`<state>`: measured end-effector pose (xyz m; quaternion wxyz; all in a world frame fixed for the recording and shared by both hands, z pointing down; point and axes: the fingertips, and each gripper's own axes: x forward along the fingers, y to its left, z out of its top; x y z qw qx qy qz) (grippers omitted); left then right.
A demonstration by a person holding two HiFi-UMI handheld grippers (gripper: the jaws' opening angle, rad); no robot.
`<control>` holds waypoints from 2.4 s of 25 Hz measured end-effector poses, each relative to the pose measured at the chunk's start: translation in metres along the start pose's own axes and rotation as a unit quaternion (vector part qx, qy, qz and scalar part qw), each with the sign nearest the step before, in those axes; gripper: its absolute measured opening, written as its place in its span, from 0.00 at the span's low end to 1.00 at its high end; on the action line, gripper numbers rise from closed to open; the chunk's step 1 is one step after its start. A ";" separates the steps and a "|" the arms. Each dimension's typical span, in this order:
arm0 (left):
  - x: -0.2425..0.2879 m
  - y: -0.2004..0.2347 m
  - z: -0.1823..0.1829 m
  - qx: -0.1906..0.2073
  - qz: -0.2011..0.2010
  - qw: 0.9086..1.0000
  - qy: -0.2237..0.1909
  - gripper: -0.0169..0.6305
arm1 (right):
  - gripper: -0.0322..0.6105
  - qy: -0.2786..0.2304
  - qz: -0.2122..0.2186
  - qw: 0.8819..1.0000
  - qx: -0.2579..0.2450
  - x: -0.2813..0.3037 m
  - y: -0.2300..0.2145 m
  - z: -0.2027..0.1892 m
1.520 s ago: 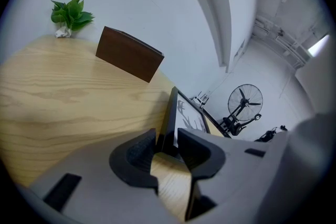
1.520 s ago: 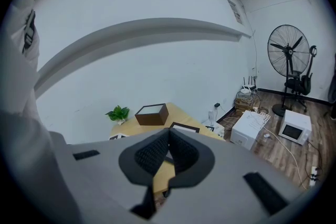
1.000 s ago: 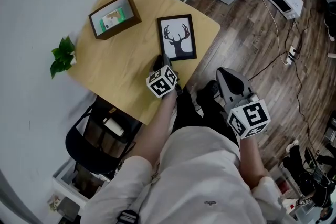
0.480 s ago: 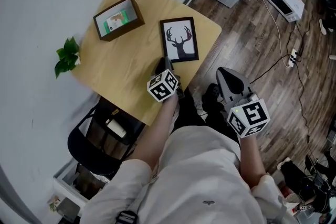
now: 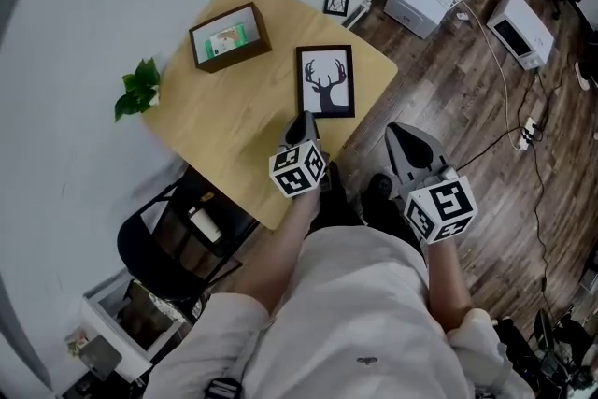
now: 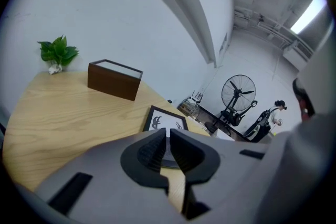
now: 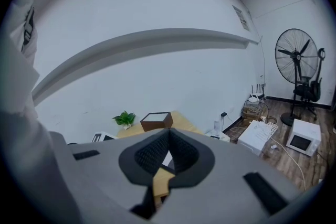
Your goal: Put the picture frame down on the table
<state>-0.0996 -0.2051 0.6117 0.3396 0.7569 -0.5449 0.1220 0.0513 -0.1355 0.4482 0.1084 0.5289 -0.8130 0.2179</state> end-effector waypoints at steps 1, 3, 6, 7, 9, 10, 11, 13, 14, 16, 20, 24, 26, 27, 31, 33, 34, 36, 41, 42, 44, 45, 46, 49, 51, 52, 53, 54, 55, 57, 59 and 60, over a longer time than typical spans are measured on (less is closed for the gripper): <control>-0.005 -0.006 0.003 0.007 0.000 1.000 -0.006 0.06 | 0.05 -0.002 0.003 1.000 -0.003 -0.003 -0.003 0.002; -0.016 -0.017 0.009 0.021 0.003 1.000 -0.020 0.06 | 0.05 -0.010 0.011 1.000 -0.008 -0.010 -0.007 0.007; -0.036 -0.038 0.018 0.045 0.007 0.998 -0.045 0.06 | 0.05 -0.027 0.020 0.999 -0.010 -0.026 -0.015 0.015; -0.043 -0.046 0.021 0.052 0.008 0.997 -0.053 0.06 | 0.05 -0.034 0.023 0.999 -0.011 -0.032 -0.018 0.017; -0.060 -0.062 0.027 0.064 0.010 0.996 -0.068 0.06 | 0.05 -0.044 0.031 0.998 -0.015 -0.043 -0.021 0.020; -0.069 -0.069 0.029 0.069 0.010 0.995 -0.076 0.06 | 0.05 -0.047 0.038 0.998 -0.018 -0.048 -0.022 0.022; -0.077 -0.077 0.032 0.075 0.011 0.994 -0.084 0.05 | 0.05 -0.049 0.045 0.998 -0.021 -0.051 -0.022 0.022; -0.093 -0.090 0.037 0.087 0.011 0.991 -0.101 0.05 | 0.05 -0.055 0.060 0.996 -0.026 -0.057 -0.022 0.024; -0.101 -0.097 0.039 0.094 0.011 0.989 -0.110 0.05 | 0.05 -0.058 0.066 0.996 -0.029 -0.060 -0.021 0.025; -0.116 -0.110 0.043 0.105 0.009 0.986 -0.127 0.05 | 0.05 -0.063 0.075 0.995 -0.035 -0.066 -0.021 0.025; -0.144 -0.132 0.048 0.098 0.009 0.983 -0.156 0.05 | 0.05 -0.056 0.096 0.993 -0.043 -0.075 -0.019 0.020; -0.168 -0.152 0.050 0.115 0.014 0.977 -0.181 0.05 | 0.05 -0.055 0.117 0.990 -0.056 -0.086 -0.013 0.017; -0.176 -0.161 0.050 0.123 0.012 0.974 -0.189 0.05 | 0.05 -0.057 0.123 0.989 -0.064 -0.089 -0.012 0.016; -0.178 -0.165 0.049 0.125 0.011 0.974 -0.190 0.05 | 0.05 -0.057 0.124 0.988 -0.066 -0.090 -0.012 0.015; -0.183 -0.179 0.047 0.130 0.006 0.973 -0.190 0.05 | 0.05 -0.058 0.129 0.987 -0.077 -0.095 -0.013 0.018; -0.187 -0.184 0.048 0.132 0.005 0.972 -0.195 0.05 | 0.05 -0.062 0.131 0.985 -0.089 -0.099 -0.013 0.020; -0.187 -0.186 0.049 0.133 0.004 0.971 -0.197 0.05 | 0.05 -0.063 0.132 0.985 -0.094 -0.101 -0.013 0.021; -0.187 -0.189 0.050 0.134 0.004 0.971 -0.199 0.05 | 0.05 -0.063 0.133 0.984 -0.097 -0.101 -0.013 0.022; -0.190 -0.190 0.048 0.129 0.004 0.971 -0.200 0.05 | 0.05 -0.062 0.137 0.984 -0.094 -0.106 -0.010 0.020; -0.190 -0.190 0.047 0.129 0.004 0.971 -0.201 0.05 | 0.05 -0.062 0.136 0.984 -0.092 -0.107 -0.009 0.019; -0.189 -0.190 0.046 0.127 0.003 0.972 -0.199 0.05 | 0.05 -0.060 0.135 0.985 -0.088 -0.108 -0.008 0.016; -0.188 -0.189 0.045 0.126 0.002 0.972 -0.197 0.05 | 0.05 -0.058 0.135 0.985 -0.087 -0.108 -0.007 0.013; -0.188 -0.189 0.044 0.126 0.001 0.973 -0.195 0.05 | 0.05 -0.056 0.134 0.986 -0.087 -0.108 -0.006 0.012; -0.187 -0.190 0.043 0.128 0.000 0.972 -0.194 0.05 | 0.05 -0.055 0.133 0.986 -0.088 -0.110 -0.004 0.009; -0.187 -0.190 0.042 0.131 -0.001 0.972 -0.193 0.05 | 0.05 -0.055 0.131 0.986 -0.091 -0.111 -0.002 0.008; -0.186 -0.191 0.041 0.131 -0.002 0.973 -0.192 0.05 | 0.05 -0.055 0.131 0.986 -0.092 -0.111 -0.001 0.006; -0.185 -0.191 0.040 0.131 -0.003 0.973 -0.191 0.05 | 0.05 -0.055 0.132 0.985 -0.092 -0.111 0.000 0.005; -0.185 -0.190 0.039 0.132 -0.003 0.973 -0.190 0.05 | 0.05 -0.054 0.133 0.985 -0.093 -0.110 0.002 0.004; -0.184 -0.190 0.039 0.132 -0.002 0.973 -0.189 0.05 | 0.05 -0.053 0.135 0.985 -0.094 -0.110 0.002 0.003; -0.182 -0.189 0.038 0.134 -0.003 0.973 -0.188 0.05 | 0.05 -0.053 0.135 0.985 -0.096 -0.109 0.001 0.003; -0.180 -0.188 0.038 0.135 -0.003 0.973 -0.188 0.05 | 0.05 -0.054 0.131 0.985 -0.095 -0.107 -0.003 0.004; -0.179 -0.188 0.038 0.136 -0.003 0.973 -0.188 0.05 | 0.05 -0.055 0.128 0.986 -0.094 -0.106 -0.005 0.005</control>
